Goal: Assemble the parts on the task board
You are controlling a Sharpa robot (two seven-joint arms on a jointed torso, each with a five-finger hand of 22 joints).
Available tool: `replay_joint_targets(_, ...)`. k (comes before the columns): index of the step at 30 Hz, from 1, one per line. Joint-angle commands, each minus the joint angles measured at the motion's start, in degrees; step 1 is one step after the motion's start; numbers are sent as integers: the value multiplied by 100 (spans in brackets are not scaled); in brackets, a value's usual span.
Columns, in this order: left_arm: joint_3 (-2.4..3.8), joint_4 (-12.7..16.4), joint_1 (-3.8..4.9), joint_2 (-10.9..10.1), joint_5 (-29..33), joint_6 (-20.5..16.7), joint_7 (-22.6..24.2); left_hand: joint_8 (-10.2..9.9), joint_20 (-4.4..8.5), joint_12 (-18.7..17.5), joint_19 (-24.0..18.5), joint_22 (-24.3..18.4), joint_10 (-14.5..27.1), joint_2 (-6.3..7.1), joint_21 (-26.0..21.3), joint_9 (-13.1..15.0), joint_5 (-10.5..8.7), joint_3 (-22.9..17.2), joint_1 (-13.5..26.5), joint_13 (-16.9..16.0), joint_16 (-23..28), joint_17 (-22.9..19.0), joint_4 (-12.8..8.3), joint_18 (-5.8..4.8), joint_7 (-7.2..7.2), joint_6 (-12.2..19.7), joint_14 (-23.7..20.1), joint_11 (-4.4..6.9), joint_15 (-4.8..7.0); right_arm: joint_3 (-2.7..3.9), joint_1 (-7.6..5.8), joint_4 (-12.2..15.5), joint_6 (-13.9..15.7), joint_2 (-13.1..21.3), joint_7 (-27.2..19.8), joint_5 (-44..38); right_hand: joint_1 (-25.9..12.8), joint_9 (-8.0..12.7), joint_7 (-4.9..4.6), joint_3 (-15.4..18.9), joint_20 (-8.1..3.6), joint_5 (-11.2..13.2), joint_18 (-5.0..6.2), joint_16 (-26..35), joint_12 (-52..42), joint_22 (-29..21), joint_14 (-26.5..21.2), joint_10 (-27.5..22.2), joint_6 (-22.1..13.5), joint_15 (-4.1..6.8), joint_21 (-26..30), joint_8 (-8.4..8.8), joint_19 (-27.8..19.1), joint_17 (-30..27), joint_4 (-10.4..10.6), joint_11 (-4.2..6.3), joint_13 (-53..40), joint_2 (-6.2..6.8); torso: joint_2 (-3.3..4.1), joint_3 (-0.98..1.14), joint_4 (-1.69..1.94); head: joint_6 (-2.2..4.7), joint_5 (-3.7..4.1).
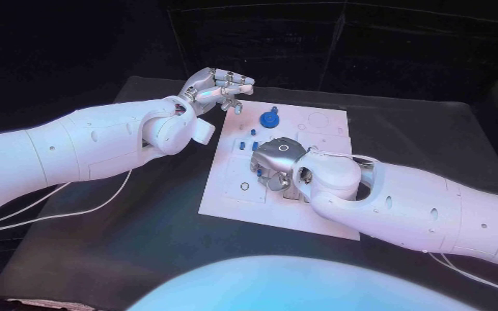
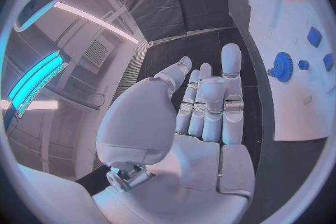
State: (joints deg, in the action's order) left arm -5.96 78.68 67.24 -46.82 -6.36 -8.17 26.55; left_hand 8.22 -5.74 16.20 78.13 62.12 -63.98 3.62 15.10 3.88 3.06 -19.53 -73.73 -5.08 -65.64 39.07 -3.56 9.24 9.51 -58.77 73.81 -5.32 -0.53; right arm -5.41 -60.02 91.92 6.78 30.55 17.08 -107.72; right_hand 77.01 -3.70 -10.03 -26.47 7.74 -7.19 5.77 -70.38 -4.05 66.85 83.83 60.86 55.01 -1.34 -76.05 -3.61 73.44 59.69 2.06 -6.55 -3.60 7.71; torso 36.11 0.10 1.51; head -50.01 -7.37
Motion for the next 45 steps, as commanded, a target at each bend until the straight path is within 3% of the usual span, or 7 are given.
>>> replay_joint_targets(1, 5, -4, 9, 9, 20, 91, -15, -14, -19, 24, -16, -10, 51, -49, -23, -1, -16, 49, 10, -7, 29, -6, -2, 102, 16, 16, -32, -2, 4, 3, -7, 95, 444, 67, -108, 53, -38, 4, 100, 185, -8, 168, -4, 128, -33, -174, 26, -179, -240, -18, 127, 13, -134, -167, 23, 6, -7, 29, -5, 4, 1, 1, 14)
replay_joint_targets(8, 3, -20, 9, 14, 20, 108, -30, -14, -19, 24, -16, -10, 51, -49, -23, -1, -16, 49, 10, -7, 29, -6, -2, 102, 16, 16, -32, -2, 4, 7, -25, 249, 981, 329, -156, 63, 26, -9, 101, 495, -4, 185, 63, 376, -108, -516, -60, -427, -386, -30, 375, 1, -341, -507, 41, -18, -16, 8, -12, 2, -13, 1, 60)
replay_joint_targets(15, -8, -28, 8, 13, 20, 165, -66, -14, -19, 25, -16, -12, 53, -49, -24, -1, -16, 50, 5, -8, 29, -7, -4, 102, 15, 17, -32, -1, 4, 26, -157, 316, 1209, 644, -250, 254, 145, -13, 169, 888, 31, 213, 198, 935, -233, -1236, -191, -779, -468, -61, 928, -3, -759, -1197, 116, -63, -26, -73, -4, 4, 8, 1, 208)
replay_joint_targets(19, -22, -17, 8, -6, 20, 162, -70, -13, -19, 27, -15, -13, 52, -50, -25, 0, -16, 50, 1, -8, 29, -8, -6, 102, 14, 16, -33, 0, 4, 168, -258, 426, 1234, 989, -254, 741, 212, -21, 135, 1034, -11, 210, 191, 939, -483, -1232, -140, -564, -385, -9, 943, -14, -685, -1203, 159, 4, -42, -127, -5, -2, 3, 1, 364)
replay_joint_targets(24, -29, -1, 7, -29, 20, 151, -65, -12, -19, 30, -15, -16, 52, -53, -26, 0, -16, 50, -9, -9, 29, -13, -10, 103, 11, 14, -36, 2, 5, 316, -339, 548, 1100, 1350, -79, 1116, 78, -12, 127, 1555, -37, -120, 193, 943, -605, -1298, -109, -608, -481, 9, 1016, -1, -679, -1213, 324, 24, -18, 38, -11, -4, -15, 7, 502)
replay_joint_targets(32, -35, 3, 7, -28, 20, 146, -53, -10, -19, 34, -14, -17, 49, -54, -27, 1, -16, 51, -14, -10, 28, -12, -12, 103, 9, 11, -36, 4, 6, 395, -471, 483, 662, 1684, 137, 1379, 384, -15, 200, 2563, -5, -271, 205, 946, -763, -1401, -107, -929, -579, -30, 1129, -4, -693, -1247, 684, -26, -17, -41, -8, -4, -3, 93, 636)
replay_joint_targets(45, -37, -8, 7, -7, 20, 146, -43, -10, -19, 34, -14, -17, 49, -54, -27, 1, -16, 51, -14, -10, 28, -12, -12, 103, 9, 11, -36, 4, 6, 397, -489, -32, -97, 1402, 45, 1458, 701, -24, 188, 2693, -22, -396, 194, 843, -968, -1342, -66, -871, -500, -16, 1091, -19, -626, -1145, 710, 3, -27, -275, -4, -1, 10, 106, 669)
